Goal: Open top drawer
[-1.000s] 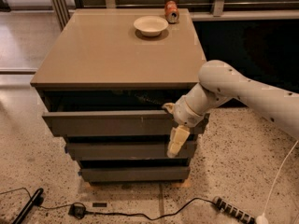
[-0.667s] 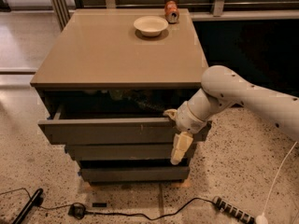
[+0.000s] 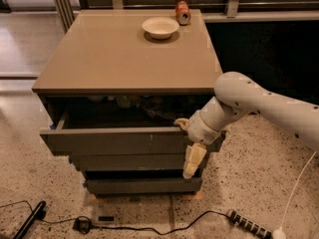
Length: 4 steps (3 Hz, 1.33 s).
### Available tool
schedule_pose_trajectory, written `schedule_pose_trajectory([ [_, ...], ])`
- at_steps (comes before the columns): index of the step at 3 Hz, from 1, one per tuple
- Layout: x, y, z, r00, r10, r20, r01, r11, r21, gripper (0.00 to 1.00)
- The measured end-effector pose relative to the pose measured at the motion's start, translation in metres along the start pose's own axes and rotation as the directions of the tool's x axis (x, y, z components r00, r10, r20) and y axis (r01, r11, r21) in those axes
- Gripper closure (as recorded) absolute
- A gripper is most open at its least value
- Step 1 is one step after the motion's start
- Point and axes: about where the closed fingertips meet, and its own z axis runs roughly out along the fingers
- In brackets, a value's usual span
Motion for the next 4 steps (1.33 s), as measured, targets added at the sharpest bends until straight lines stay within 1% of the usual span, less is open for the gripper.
schedule_pose_trajectory([
  [1,0.002,0.013,0.0,1.0,-0.023,0.005,0.024,0.9997,-0.007,0.0],
  [2,0.002,0.018,-0.002,1.0,-0.027,0.004,0.027,0.9996,-0.01,0.0],
  [3,0.004,0.03,-0.004,0.999,-0.039,0.001,0.039,0.999,-0.022,0.0],
  [4,0.003,0.026,-0.005,0.999,-0.038,0.004,0.038,0.999,-0.021,0.0],
])
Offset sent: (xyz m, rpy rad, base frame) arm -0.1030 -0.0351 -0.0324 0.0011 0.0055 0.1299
